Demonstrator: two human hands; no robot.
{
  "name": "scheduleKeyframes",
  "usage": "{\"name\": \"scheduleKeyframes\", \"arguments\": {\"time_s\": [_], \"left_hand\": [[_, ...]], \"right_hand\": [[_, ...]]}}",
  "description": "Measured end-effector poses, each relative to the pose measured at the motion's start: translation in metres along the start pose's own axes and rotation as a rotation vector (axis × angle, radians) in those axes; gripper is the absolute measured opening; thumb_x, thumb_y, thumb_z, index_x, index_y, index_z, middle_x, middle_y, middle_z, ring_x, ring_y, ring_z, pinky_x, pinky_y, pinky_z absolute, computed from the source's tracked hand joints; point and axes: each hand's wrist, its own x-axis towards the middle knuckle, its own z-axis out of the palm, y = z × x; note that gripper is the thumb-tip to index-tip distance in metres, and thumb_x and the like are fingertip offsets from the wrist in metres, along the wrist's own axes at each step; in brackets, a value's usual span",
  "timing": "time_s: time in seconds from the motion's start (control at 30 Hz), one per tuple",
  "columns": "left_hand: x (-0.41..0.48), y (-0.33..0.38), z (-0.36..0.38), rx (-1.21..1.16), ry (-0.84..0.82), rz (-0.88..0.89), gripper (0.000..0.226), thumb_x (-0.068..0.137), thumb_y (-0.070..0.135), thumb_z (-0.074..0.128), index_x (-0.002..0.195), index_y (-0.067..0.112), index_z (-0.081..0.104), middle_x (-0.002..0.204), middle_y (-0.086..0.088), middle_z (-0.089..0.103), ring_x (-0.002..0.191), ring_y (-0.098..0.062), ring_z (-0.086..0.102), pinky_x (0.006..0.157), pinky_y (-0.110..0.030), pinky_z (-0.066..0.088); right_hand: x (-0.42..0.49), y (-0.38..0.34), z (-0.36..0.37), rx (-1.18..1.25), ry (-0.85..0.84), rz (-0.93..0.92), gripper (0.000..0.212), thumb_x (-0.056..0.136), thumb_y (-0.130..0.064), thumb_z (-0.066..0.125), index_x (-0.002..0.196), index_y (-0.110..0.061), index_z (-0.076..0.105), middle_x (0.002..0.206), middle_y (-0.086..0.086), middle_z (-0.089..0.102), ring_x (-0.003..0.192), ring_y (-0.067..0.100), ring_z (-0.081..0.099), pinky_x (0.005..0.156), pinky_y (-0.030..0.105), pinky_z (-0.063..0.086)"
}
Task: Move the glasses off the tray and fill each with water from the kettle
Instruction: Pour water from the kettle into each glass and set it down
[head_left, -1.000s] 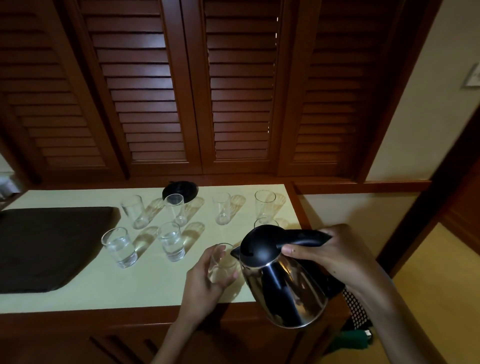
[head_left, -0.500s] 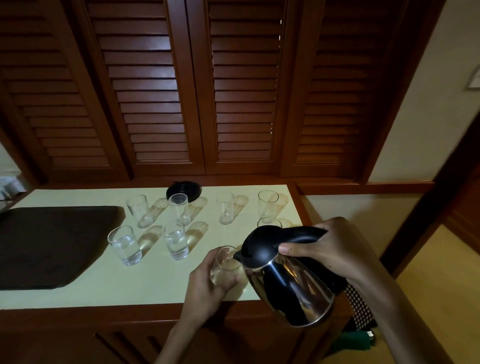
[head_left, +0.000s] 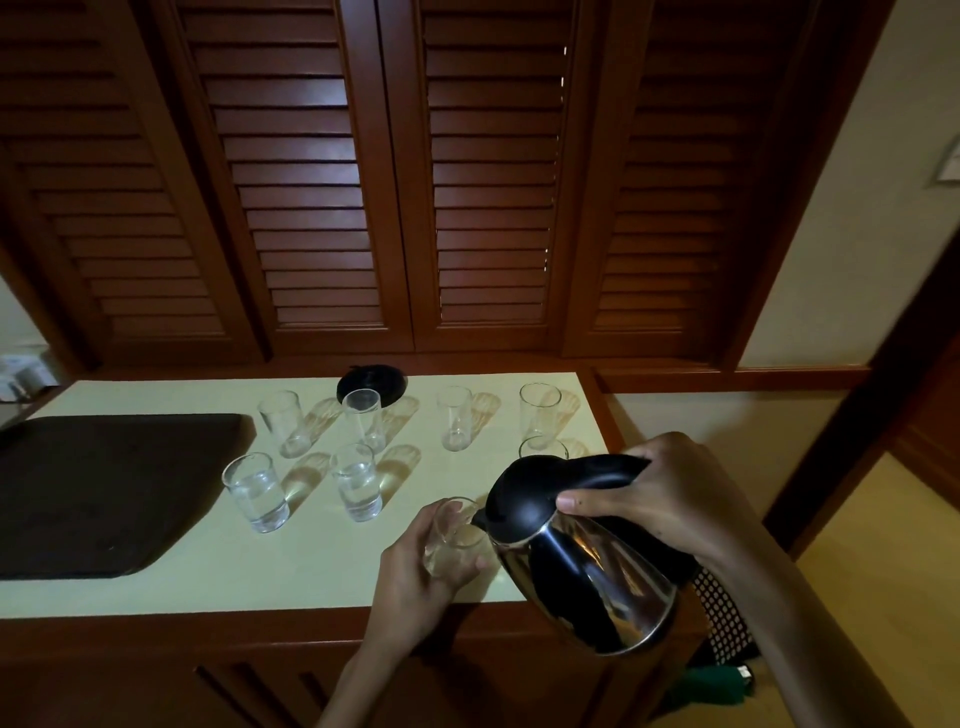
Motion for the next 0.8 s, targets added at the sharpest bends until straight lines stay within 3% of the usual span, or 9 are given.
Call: {"name": "scheduleKeyframes", "arguments": {"time_s": [0.13, 0.23, 0.37, 0.5, 0.7, 0.8], "left_hand": [[0.0, 0.002, -0.001, 0.0, 0.017, -0.006, 0.054, 0.076, 0.021, 0.091, 0.12, 0.035, 0.063, 0.108, 0.026, 0.074, 0.101, 0.003, 0.071, 0.08, -0.012, 0.054], [0.0, 0.0, -0.002, -0.006, 0.017, -0.015, 0.055, 0.075, 0.023, 0.092, 0.121, 0.034, 0.064, 0.108, 0.023, 0.075, 0.102, 0.001, 0.071, 0.083, -0.017, 0.056], [-0.001, -0.002, -0.003, 0.006, 0.01, -0.009, 0.055, 0.075, 0.025, 0.092, 0.122, 0.033, 0.064, 0.108, 0.018, 0.076, 0.101, -0.004, 0.073, 0.083, -0.022, 0.058], [-0.002, -0.002, -0.004, 0.012, 0.012, -0.014, 0.056, 0.074, 0.022, 0.092, 0.123, 0.03, 0.065, 0.108, 0.02, 0.076, 0.099, -0.001, 0.073, 0.08, -0.015, 0.054], [-0.002, 0.001, -0.004, 0.015, 0.016, -0.022, 0.055, 0.073, 0.022, 0.093, 0.121, 0.03, 0.066, 0.107, 0.026, 0.074, 0.097, 0.004, 0.071, 0.077, -0.008, 0.051], [-0.002, 0.001, -0.005, 0.017, 0.014, -0.026, 0.055, 0.074, 0.022, 0.093, 0.121, 0.03, 0.066, 0.108, 0.026, 0.074, 0.098, 0.004, 0.071, 0.077, -0.009, 0.052]], "right_hand": [[0.0, -0.001, 0.001, -0.012, 0.003, 0.008, 0.102, 0.025, -0.086, 0.06, 0.093, -0.012, 0.076, 0.078, -0.004, 0.078, 0.068, 0.012, 0.075, 0.063, 0.024, 0.06], [0.0, -0.001, 0.002, -0.014, 0.014, -0.012, 0.116, 0.019, -0.094, 0.057, 0.098, -0.011, 0.076, 0.085, -0.002, 0.079, 0.073, 0.014, 0.075, 0.066, 0.024, 0.059], [-0.001, -0.004, -0.001, -0.014, 0.013, -0.024, 0.105, 0.024, -0.09, 0.059, 0.095, -0.014, 0.076, 0.083, -0.004, 0.078, 0.076, 0.016, 0.076, 0.071, 0.028, 0.061], [0.0, -0.005, -0.001, -0.006, 0.037, -0.032, 0.11, 0.024, -0.09, 0.063, 0.099, -0.011, 0.077, 0.09, 0.0, 0.08, 0.077, 0.016, 0.076, 0.074, 0.031, 0.063], [-0.002, -0.011, -0.002, 0.008, 0.024, -0.053, 0.066, 0.033, -0.076, 0.067, 0.074, -0.025, 0.068, 0.064, -0.013, 0.069, 0.06, 0.002, 0.069, 0.058, 0.016, 0.05], [-0.001, -0.01, -0.001, 0.004, 0.031, -0.065, 0.078, 0.03, -0.08, 0.064, 0.079, -0.019, 0.073, 0.064, -0.009, 0.072, 0.058, 0.003, 0.07, 0.057, 0.015, 0.05]]}}
